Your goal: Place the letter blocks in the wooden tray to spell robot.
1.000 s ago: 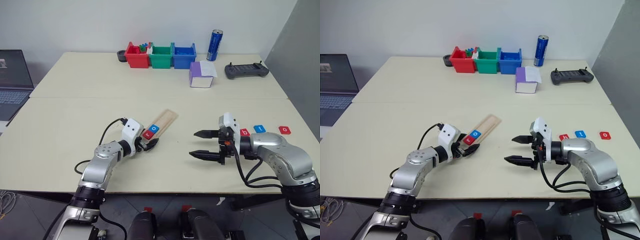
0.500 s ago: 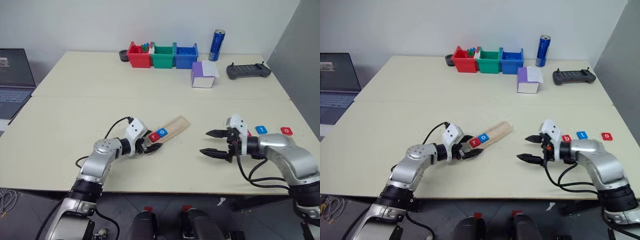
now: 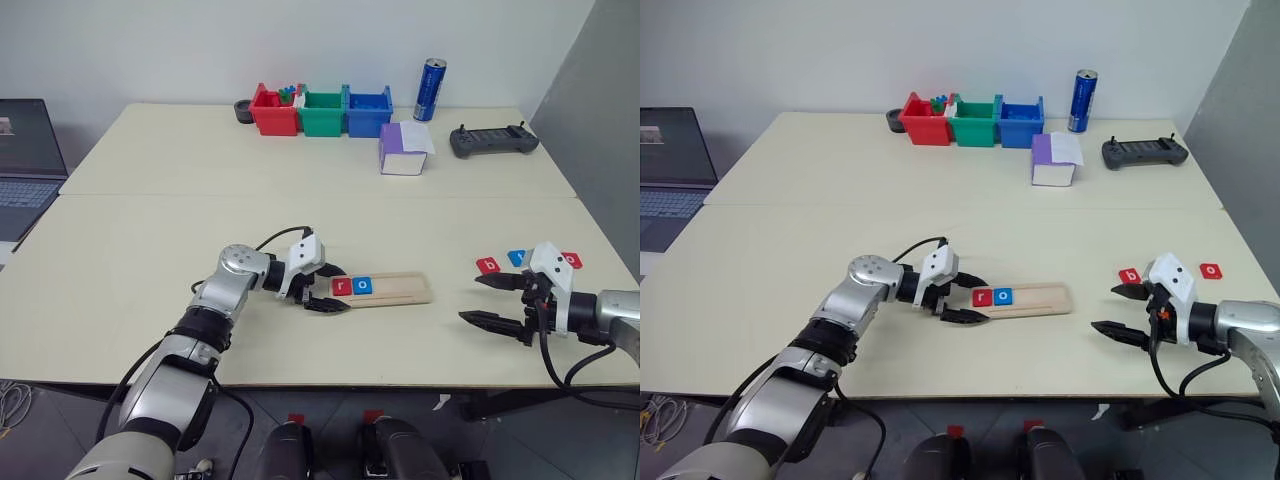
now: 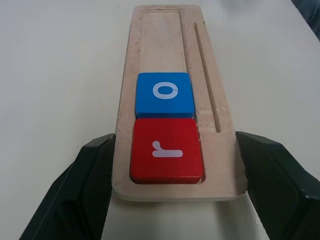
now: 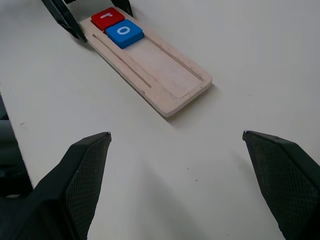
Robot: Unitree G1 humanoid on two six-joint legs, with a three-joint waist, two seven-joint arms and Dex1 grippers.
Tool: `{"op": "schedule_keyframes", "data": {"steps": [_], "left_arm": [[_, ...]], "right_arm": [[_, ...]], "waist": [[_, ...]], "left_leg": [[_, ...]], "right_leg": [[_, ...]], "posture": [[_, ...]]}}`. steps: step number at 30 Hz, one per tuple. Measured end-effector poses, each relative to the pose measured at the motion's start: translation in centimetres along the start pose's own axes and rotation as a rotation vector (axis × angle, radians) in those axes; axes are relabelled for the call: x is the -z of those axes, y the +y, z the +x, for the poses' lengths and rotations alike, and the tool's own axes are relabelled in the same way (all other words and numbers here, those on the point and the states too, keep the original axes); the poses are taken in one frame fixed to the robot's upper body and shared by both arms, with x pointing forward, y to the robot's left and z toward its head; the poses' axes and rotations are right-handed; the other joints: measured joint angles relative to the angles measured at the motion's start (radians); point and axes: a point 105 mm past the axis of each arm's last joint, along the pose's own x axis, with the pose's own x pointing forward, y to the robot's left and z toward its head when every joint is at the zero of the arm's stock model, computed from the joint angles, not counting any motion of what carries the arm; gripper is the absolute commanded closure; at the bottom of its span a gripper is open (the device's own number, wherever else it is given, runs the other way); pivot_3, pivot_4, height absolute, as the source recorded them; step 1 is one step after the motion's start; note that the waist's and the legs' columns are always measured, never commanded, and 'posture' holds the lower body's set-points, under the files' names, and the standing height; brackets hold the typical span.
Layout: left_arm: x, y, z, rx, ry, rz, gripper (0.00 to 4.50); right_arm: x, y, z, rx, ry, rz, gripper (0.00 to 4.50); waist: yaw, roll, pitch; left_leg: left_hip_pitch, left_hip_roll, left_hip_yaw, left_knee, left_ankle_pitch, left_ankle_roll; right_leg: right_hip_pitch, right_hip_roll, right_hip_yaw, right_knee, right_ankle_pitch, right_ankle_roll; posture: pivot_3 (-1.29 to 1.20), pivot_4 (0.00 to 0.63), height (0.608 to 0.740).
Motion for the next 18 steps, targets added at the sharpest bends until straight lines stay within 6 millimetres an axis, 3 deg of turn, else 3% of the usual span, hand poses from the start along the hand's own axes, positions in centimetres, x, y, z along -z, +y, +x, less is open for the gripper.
{"op": "schedule_keyframes", "data": {"steps": [18], "left_arm": [[0.7,-0.3,0.8,-0.034,-0.014,0.091,1.12]], "right_arm": [[-1.0,0.3,0.5,-0.007,-0.002,-0.034,0.00]], "waist": [[0.001,-0.001,0.000]], "left_leg": [[0.000,0.000,0.000,0.000,0.000,0.000]], "right_leg": [[0.001,0.000,0.000,-0.001,0.000,0.001]], "posture": [[0.00,0.150,0.740]]}}
